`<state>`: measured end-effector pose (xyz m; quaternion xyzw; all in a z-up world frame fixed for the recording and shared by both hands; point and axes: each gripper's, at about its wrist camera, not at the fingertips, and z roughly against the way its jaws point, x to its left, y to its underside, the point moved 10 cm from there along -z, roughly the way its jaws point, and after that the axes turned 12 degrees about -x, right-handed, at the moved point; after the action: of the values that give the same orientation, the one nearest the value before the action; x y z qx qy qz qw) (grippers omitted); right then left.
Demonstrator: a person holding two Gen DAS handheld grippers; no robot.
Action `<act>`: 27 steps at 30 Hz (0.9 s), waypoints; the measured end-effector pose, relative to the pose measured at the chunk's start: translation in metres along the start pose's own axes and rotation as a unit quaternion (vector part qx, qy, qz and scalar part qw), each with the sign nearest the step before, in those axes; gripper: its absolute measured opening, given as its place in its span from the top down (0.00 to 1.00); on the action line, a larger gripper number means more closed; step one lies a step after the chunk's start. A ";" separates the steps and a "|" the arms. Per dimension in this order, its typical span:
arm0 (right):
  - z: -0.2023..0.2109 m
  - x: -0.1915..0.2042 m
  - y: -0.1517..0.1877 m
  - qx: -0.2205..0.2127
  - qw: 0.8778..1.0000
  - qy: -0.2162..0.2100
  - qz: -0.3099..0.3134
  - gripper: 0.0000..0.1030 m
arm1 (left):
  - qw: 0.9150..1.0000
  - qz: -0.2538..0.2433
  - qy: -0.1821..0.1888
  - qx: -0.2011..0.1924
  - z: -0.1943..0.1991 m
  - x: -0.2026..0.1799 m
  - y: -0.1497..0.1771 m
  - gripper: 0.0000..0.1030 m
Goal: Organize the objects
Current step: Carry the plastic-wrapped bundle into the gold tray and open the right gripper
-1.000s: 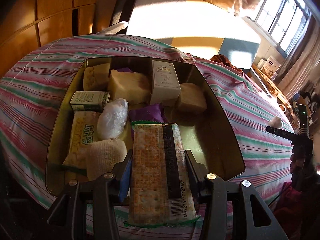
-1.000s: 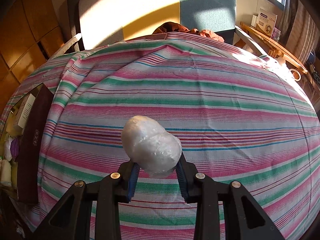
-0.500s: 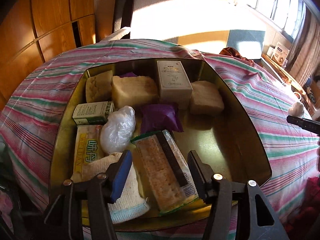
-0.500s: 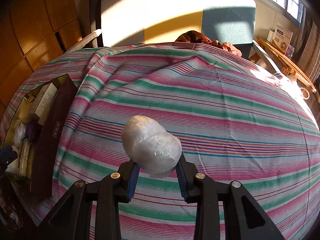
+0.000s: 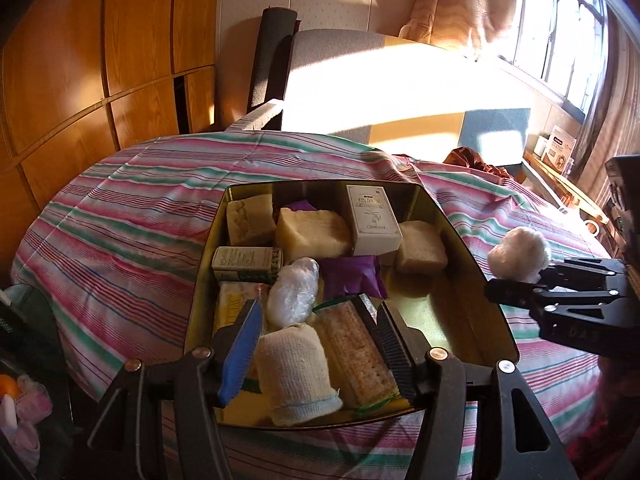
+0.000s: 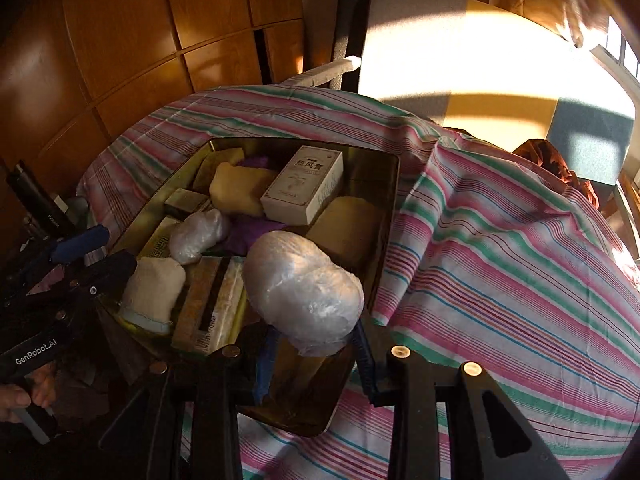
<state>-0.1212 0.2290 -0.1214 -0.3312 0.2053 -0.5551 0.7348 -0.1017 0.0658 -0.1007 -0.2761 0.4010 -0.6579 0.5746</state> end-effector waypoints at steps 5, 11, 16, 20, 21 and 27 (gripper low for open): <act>-0.034 0.022 0.011 0.046 0.999 0.006 0.016 0.67 | 1.000 0.019 -0.010 -0.002 0.008 0.021 0.005 0.40; -0.063 0.028 0.020 0.075 0.996 0.030 0.023 0.66 | 0.999 0.038 -0.023 0.003 0.009 0.042 0.015 0.37; -0.075 0.034 0.025 0.091 0.994 0.046 0.027 0.53 | 0.998 0.048 -0.034 0.006 0.008 0.052 0.019 0.32; -0.065 0.043 0.018 0.066 0.995 0.057 0.037 0.45 | 0.998 0.049 -0.039 0.003 0.009 0.054 0.018 0.29; -0.062 0.044 0.016 0.059 0.996 0.059 0.038 0.42 | 0.998 0.048 -0.039 0.001 0.010 0.054 0.017 0.28; -0.046 0.055 0.009 0.027 0.996 0.075 0.050 0.42 | 0.998 0.046 -0.048 -0.007 0.014 0.055 0.012 0.26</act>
<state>-0.1292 0.1659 -0.1557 -0.2584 0.2610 -0.5465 0.7527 -0.0940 0.0089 -0.1090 -0.2927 0.3899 -0.6136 0.6211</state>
